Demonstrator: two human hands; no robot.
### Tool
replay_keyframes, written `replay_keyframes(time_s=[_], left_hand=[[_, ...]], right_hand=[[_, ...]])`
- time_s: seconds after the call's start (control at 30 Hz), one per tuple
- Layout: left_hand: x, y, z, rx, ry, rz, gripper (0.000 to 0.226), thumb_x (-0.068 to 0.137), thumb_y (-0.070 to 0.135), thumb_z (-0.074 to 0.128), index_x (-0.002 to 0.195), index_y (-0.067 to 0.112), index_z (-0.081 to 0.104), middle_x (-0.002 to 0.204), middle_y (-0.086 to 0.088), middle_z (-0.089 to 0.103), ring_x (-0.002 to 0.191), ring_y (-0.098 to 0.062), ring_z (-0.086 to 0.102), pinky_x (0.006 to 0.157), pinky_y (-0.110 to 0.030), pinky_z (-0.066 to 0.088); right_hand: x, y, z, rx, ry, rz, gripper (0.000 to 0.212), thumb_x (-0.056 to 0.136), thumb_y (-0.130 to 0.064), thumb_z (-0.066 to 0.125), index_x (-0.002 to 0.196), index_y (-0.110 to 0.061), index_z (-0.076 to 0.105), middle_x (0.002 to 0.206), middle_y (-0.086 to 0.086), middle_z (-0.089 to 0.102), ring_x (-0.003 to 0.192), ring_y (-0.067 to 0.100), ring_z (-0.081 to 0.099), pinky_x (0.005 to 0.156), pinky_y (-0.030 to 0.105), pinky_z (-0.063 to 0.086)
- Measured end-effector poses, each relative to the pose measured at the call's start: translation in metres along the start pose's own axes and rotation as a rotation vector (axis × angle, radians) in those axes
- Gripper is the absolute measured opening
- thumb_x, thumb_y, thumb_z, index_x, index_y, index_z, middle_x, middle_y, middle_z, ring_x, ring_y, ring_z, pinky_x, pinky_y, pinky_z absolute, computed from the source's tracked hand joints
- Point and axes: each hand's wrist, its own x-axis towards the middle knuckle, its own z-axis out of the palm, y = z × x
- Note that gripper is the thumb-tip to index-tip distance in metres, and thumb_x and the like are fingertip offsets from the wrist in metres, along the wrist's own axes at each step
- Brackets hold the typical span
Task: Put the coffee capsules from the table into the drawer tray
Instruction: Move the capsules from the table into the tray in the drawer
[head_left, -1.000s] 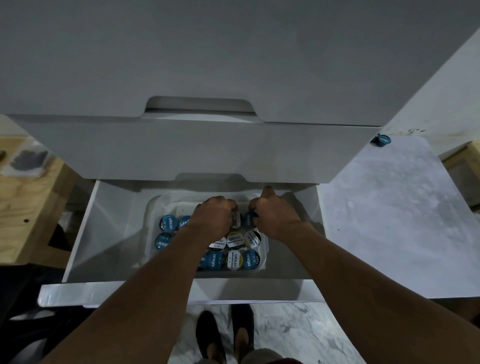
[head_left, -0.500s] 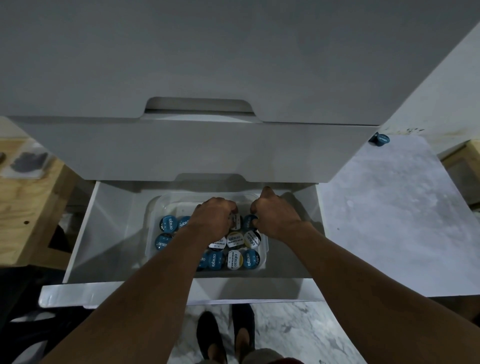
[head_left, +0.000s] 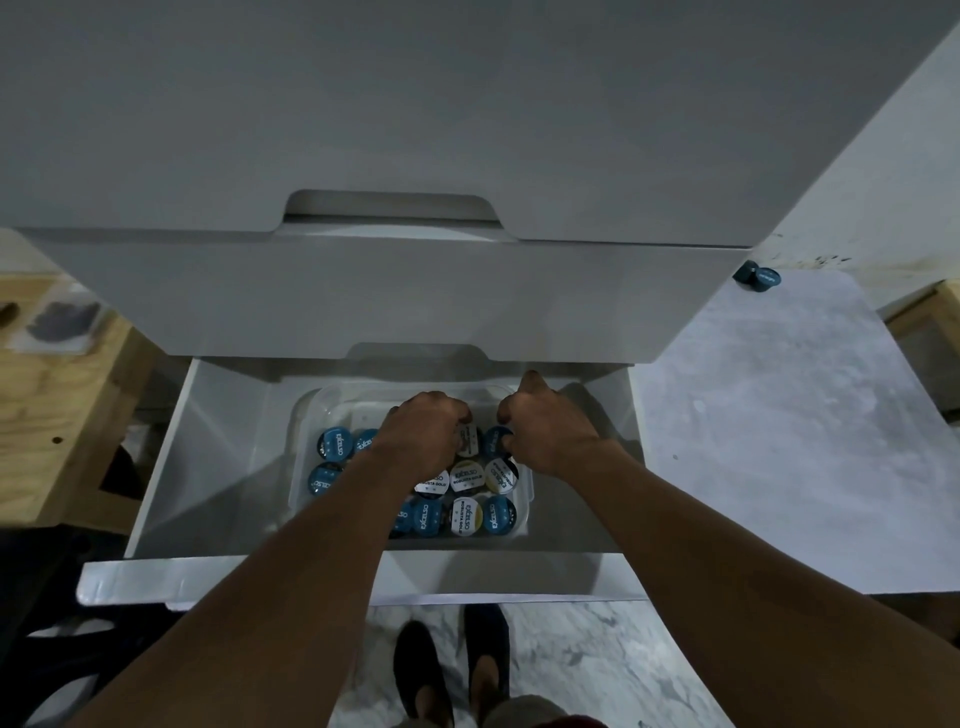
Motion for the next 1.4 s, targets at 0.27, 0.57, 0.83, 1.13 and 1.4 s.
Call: replay_keyframes(time_s=[0.27, 0.57, 0.83, 1.13, 1.4], left_hand=[[0.001, 0.001, 0.001, -0.009, 0.016, -0.025, 0.040, 0.088, 0.012, 0.059, 0.128, 0.022, 0.057, 0.125, -0.010, 0.057, 0.114, -0.027, 0.053, 0.098, -0.041, 0.046], [-0.013, -0.002, -0.013, -0.018, 0.225, -0.100, 0.035, 0.092, 0.019, 0.057, 0.126, 0.015, 0.056, 0.124, -0.010, 0.056, 0.112, -0.026, 0.054, 0.094, -0.038, 0.047], [-0.060, 0.009, -0.025, 0.072, 0.344, -0.119, 0.029, 0.095, 0.024, 0.051, 0.120, 0.011, 0.058, 0.116, -0.009, 0.060, 0.104, -0.025, 0.059, 0.088, -0.035, 0.047], [-0.122, 0.077, -0.018, 0.046, 0.488, 0.050, 0.024, 0.093, 0.025, 0.049, 0.109, 0.010, 0.058, 0.110, -0.008, 0.058, 0.102, -0.027, 0.054, 0.082, -0.037, 0.045], [-0.133, 0.150, -0.013, 0.053, 0.525, 0.207, 0.034, 0.092, 0.028, 0.047, 0.122, 0.013, 0.053, 0.120, -0.007, 0.053, 0.113, -0.025, 0.050, 0.088, -0.037, 0.044]], right_hand=[[0.001, 0.004, -0.001, 0.002, -0.010, -0.027, 0.035, 0.086, -0.023, 0.066, 0.118, -0.009, 0.061, 0.125, 0.015, 0.042, 0.101, 0.034, 0.057, 0.090, 0.044, 0.053], [-0.001, 0.006, -0.005, 0.020, 0.074, -0.105, 0.039, 0.088, -0.020, 0.063, 0.125, -0.009, 0.057, 0.124, 0.017, 0.049, 0.107, 0.033, 0.055, 0.093, 0.042, 0.051], [-0.036, 0.005, -0.017, -0.006, 0.159, -0.079, 0.032, 0.091, -0.023, 0.055, 0.120, -0.009, 0.058, 0.121, 0.014, 0.056, 0.105, 0.031, 0.058, 0.086, 0.038, 0.048], [-0.126, 0.011, -0.023, -0.005, 0.349, -0.024, 0.026, 0.090, -0.019, 0.052, 0.110, -0.006, 0.062, 0.112, 0.016, 0.059, 0.097, 0.034, 0.059, 0.083, 0.039, 0.052], [-0.180, 0.065, -0.043, 0.002, 0.491, 0.083, 0.023, 0.087, -0.014, 0.054, 0.106, -0.003, 0.061, 0.107, 0.013, 0.058, 0.090, 0.031, 0.058, 0.074, 0.039, 0.053]])
